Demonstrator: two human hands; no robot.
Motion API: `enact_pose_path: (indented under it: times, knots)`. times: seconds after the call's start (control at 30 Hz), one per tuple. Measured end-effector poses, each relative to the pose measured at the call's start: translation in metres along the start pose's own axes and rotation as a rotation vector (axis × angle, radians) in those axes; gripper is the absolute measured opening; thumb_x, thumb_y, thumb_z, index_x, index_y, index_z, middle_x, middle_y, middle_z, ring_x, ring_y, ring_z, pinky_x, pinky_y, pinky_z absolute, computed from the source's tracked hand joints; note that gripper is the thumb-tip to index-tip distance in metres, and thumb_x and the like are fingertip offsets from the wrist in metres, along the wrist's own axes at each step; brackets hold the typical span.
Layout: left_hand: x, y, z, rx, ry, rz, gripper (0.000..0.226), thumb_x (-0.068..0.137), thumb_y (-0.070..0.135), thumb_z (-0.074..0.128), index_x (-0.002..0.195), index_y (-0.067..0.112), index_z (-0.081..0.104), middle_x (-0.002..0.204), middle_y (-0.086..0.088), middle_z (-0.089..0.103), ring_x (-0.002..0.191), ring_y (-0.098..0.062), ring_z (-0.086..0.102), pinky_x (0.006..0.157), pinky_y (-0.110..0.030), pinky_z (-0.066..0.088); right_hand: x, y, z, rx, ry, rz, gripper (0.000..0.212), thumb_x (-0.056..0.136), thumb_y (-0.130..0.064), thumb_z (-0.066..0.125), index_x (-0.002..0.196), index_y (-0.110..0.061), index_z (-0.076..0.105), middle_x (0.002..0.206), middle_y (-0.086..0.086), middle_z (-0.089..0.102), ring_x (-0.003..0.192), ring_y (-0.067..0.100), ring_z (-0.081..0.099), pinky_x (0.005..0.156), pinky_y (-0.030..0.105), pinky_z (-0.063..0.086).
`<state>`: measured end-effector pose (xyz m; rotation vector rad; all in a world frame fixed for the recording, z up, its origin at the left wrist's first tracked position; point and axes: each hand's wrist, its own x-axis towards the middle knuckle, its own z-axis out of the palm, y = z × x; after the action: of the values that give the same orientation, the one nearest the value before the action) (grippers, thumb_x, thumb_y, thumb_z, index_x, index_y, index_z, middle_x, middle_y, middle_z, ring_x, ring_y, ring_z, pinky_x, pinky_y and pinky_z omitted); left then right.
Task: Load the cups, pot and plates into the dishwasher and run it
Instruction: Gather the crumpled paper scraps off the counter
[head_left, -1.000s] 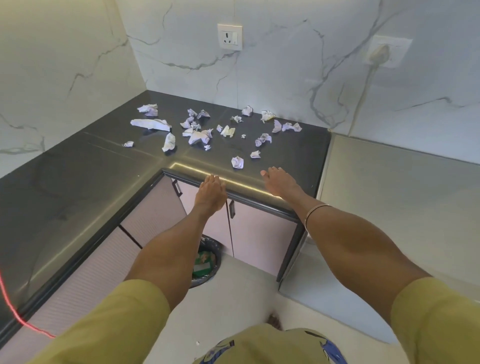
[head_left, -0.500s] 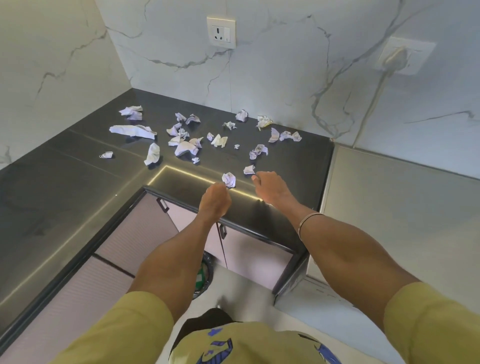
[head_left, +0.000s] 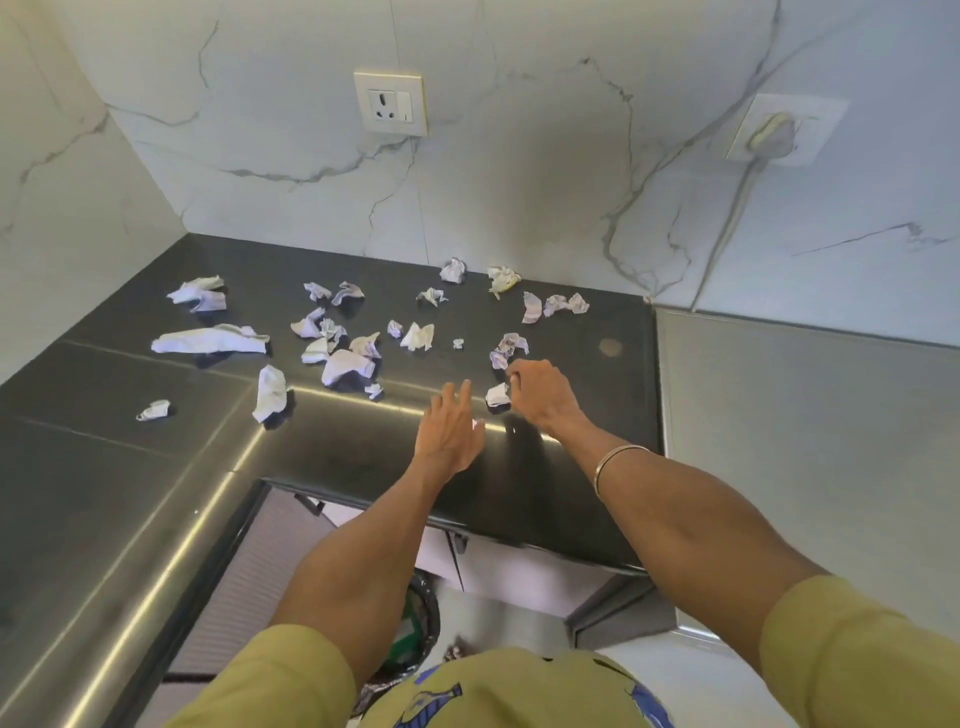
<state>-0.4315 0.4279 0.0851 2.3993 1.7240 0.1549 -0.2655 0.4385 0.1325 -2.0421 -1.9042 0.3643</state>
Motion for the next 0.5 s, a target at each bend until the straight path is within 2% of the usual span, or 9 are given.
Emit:
enact_pose_path:
  times: [0.1, 0.17, 0.3, 0.5]
  knots:
    - [0.002, -0.009, 0.006, 0.023, -0.023, 0.078, 0.071, 0.097, 0.044, 0.049, 0.153, 0.011, 0.024, 0.148, -0.018, 0.038, 0.125, -0.036, 0.048, 0.104, -0.043, 0.042, 0.002, -0.004, 0.012, 0.055, 0.006, 0.049, 0.042, 0.088, -0.009, 0.046, 0.129, -0.015, 0.05, 0.11, 0.017, 0.064, 0.096, 0.042, 0.062, 0.082, 0.045, 0.05]
    - [0.0, -0.015, 0.013, -0.007, -0.046, 0.08, 0.071, 0.097, 0.047, 0.05, 0.153, 0.011, 0.024, 0.148, -0.018, 0.039, 0.129, -0.037, 0.046, 0.106, -0.044, 0.04, 0.001, -0.002, 0.018, 0.076, 0.003, 0.073, 0.052, 0.085, -0.003, 0.046, 0.136, -0.015, 0.043, 0.119, 0.016, 0.057, 0.099, 0.042, 0.061, 0.086, 0.047, 0.049]
    - [0.002, -0.025, 0.023, 0.013, -0.049, 0.085, 0.069, 0.096, 0.05, 0.049, 0.15, 0.013, 0.028, 0.145, -0.016, 0.043, 0.131, -0.034, 0.043, 0.107, -0.044, 0.041, 0.003, 0.0, 0.024, 0.05, -0.032, 0.082, 0.051, 0.084, -0.002, 0.051, 0.133, -0.014, 0.043, 0.123, 0.012, 0.051, 0.097, 0.042, 0.062, 0.085, 0.046, 0.049]
    - [0.007, -0.016, 0.017, 0.012, 0.029, 0.041, 0.037, 0.103, 0.039, 0.042, 0.126, 0.013, 0.054, 0.129, -0.012, 0.053, 0.112, -0.03, 0.046, 0.099, -0.039, 0.039, 0.016, 0.005, 0.045, 0.025, -0.118, -0.014, 0.04, 0.094, -0.021, 0.048, 0.134, -0.019, 0.049, 0.123, 0.011, 0.047, 0.1, 0.036, 0.06, 0.085, 0.043, 0.049]
